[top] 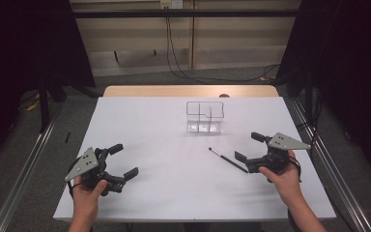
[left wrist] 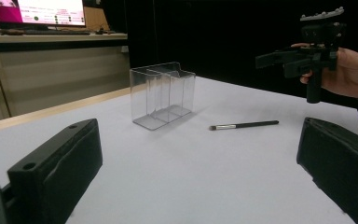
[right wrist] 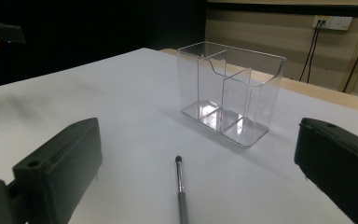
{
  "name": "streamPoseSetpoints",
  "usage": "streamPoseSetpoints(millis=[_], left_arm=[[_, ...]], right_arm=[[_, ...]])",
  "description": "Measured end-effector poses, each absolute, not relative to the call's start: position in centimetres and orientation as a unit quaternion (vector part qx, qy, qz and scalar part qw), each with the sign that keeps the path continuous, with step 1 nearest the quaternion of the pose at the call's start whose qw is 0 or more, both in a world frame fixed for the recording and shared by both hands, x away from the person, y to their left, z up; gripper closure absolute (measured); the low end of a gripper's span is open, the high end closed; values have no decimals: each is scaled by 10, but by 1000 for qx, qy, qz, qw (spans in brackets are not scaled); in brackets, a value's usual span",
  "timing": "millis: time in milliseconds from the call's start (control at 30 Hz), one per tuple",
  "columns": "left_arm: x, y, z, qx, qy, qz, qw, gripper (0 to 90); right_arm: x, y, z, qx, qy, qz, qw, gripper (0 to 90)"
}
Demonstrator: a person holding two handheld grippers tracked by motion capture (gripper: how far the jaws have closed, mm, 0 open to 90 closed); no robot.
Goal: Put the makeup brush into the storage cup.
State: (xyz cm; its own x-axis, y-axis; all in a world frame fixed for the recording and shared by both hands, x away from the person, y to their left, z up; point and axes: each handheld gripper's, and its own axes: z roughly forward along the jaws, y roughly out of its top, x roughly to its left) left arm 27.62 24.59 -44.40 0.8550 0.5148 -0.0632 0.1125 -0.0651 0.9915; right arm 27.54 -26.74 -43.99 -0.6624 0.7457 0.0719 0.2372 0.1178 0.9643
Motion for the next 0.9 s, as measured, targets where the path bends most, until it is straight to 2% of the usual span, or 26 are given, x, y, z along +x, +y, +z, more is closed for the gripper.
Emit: streamPoseSetpoints(millis=[567, 900], left_arm=[[277, 246, -445, 713, 219, 154, 648, 0], [279, 246, -446, 714, 221, 150, 647, 0]], right_arm=[[293, -257, -442, 340, 724, 560, 216, 7], [303, -254, -442, 353, 744, 533, 195, 5]])
